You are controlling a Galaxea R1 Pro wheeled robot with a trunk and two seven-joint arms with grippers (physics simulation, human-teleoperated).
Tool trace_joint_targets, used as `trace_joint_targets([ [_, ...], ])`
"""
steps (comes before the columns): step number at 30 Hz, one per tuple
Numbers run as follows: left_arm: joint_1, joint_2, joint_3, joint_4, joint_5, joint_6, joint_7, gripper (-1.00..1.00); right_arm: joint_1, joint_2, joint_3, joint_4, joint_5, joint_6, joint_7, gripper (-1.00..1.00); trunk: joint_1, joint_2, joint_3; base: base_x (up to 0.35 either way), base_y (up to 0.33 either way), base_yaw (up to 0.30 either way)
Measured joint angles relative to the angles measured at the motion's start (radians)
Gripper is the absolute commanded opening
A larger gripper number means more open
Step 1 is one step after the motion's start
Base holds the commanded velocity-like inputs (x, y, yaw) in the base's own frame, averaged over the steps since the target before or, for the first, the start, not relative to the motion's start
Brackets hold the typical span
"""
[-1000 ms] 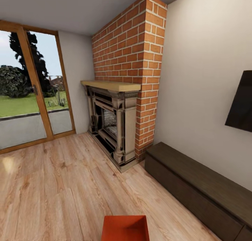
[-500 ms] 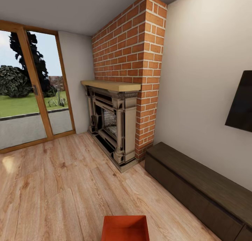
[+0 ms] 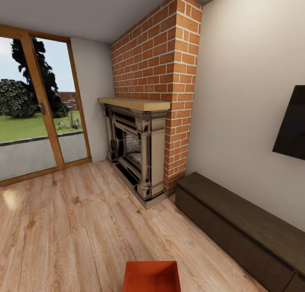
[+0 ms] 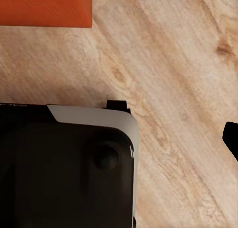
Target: Move the two storage containers from the living room to the garage. In the garage, place one container on the floor and stack the other container on top of it (either order is fine).
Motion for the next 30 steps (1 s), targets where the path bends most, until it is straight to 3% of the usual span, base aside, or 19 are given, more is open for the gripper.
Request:
trace_joint_targets([
  [30,0.000,-0.003,-0.006,-0.011,-0.015,-0.003,0.005,1.00,0.000,-0.001,0.001,0.000,0.000,0.004,0.002,1.00,0.000,0.000,-0.044,0.000,0.000,0.000],
])
